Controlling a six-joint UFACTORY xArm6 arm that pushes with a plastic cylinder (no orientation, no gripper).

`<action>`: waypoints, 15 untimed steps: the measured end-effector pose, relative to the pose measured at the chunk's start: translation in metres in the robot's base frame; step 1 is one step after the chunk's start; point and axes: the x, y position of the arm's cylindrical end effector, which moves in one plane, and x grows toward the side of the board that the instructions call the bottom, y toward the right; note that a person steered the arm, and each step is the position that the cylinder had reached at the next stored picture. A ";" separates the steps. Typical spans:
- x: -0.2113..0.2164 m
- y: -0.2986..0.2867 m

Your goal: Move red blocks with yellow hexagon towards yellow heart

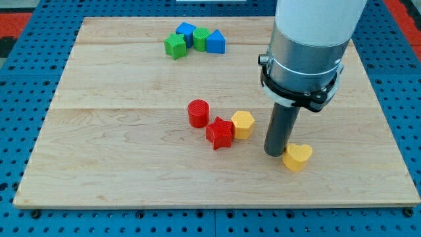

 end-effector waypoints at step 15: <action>-0.043 -0.040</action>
